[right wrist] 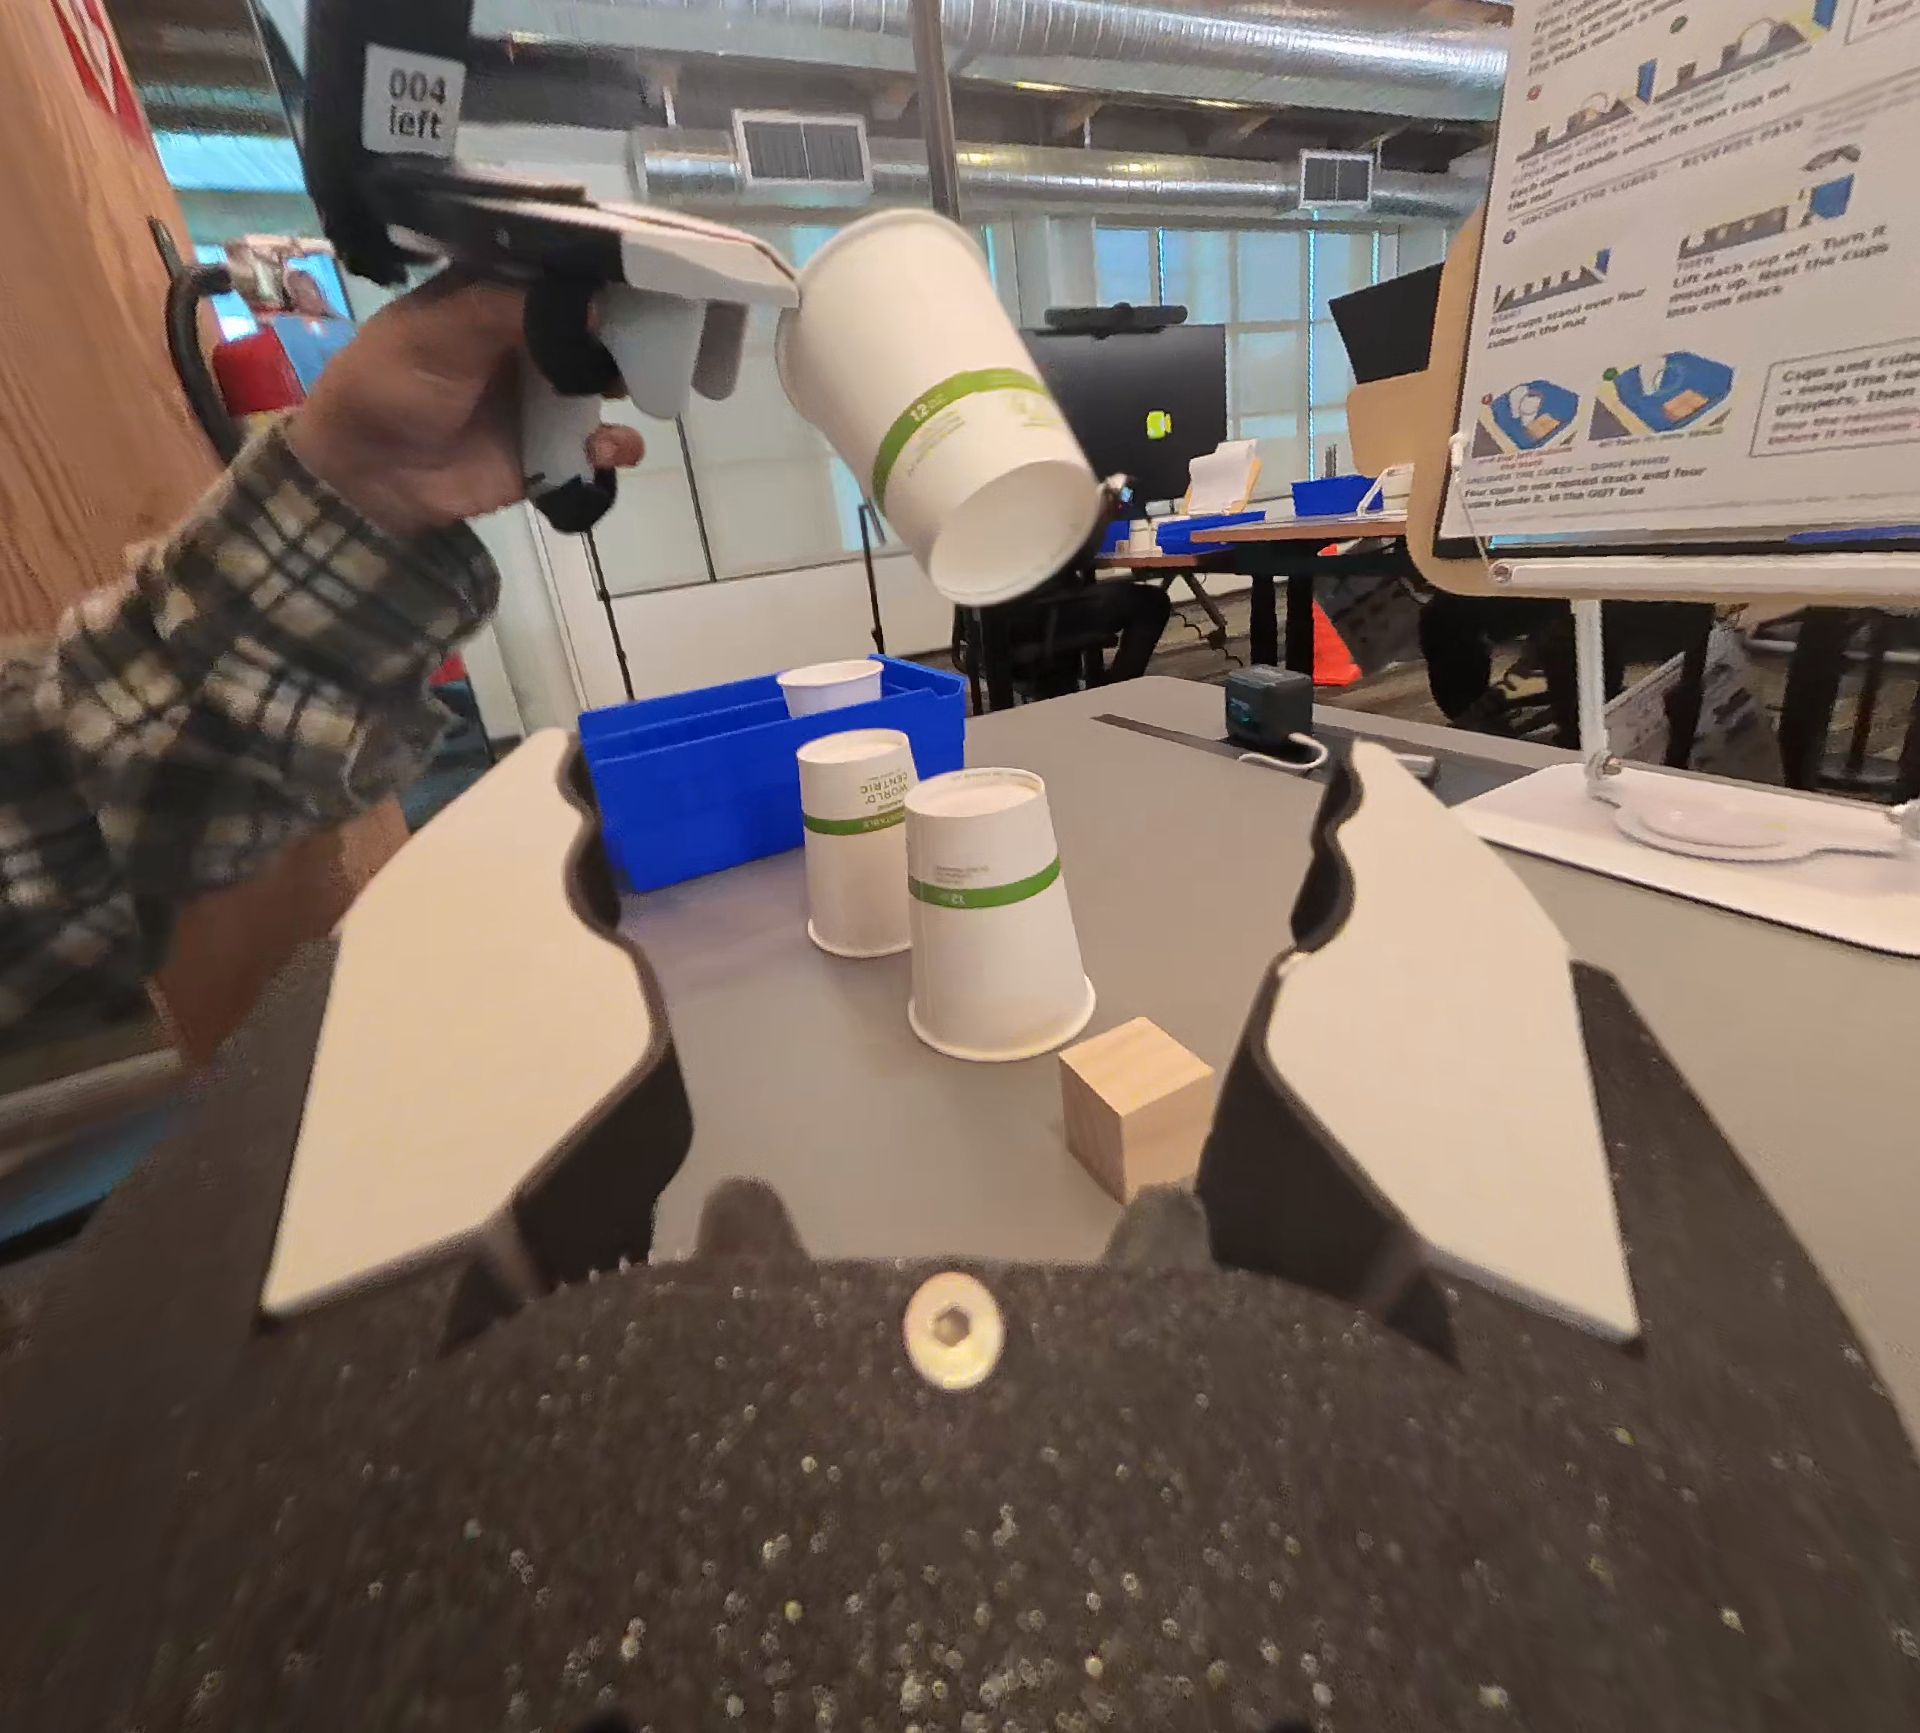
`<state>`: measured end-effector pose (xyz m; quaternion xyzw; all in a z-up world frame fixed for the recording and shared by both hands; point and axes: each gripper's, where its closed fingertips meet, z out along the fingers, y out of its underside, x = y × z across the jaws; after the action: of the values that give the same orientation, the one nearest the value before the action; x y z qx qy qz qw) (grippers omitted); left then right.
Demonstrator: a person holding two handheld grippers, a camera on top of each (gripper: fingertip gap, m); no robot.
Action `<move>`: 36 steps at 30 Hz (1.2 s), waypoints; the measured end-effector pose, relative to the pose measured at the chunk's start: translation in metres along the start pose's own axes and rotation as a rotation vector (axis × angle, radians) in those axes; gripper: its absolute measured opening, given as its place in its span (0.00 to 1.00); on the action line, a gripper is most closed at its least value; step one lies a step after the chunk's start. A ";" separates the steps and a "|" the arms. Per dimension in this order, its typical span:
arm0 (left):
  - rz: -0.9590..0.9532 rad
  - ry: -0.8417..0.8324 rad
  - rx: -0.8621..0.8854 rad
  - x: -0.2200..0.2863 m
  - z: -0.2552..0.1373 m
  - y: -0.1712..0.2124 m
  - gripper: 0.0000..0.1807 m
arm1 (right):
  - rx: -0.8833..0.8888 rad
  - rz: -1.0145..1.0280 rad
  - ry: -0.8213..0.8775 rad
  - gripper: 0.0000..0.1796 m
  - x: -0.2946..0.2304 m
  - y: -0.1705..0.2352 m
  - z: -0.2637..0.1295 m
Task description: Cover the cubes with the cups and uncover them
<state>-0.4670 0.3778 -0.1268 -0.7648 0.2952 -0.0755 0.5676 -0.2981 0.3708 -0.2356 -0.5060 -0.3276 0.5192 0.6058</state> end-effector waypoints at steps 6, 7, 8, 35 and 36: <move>-0.117 0.235 0.151 0.080 0.034 -0.016 0.01 | 0.051 0.109 -0.030 0.71 -0.002 0.003 0.011; -0.139 0.268 0.173 0.090 0.037 -0.016 0.01 | 0.062 0.116 -0.037 0.71 -0.003 0.001 0.011; -0.160 0.298 0.196 0.099 0.038 -0.016 0.01 | 0.071 0.117 -0.045 0.70 -0.003 -0.001 0.011; 0.121 0.385 -0.082 0.163 0.067 0.055 0.50 | -0.943 -0.395 -0.360 0.49 -0.007 0.001 -0.037; 0.142 0.408 -0.112 0.170 0.071 0.059 0.50 | -0.983 -0.413 -0.383 0.49 -0.011 0.003 -0.037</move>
<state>-0.3183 0.3340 -0.2421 -0.7413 0.4609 -0.1719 0.4565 -0.2674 0.3503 -0.2474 -0.5505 -0.7272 0.2590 0.3178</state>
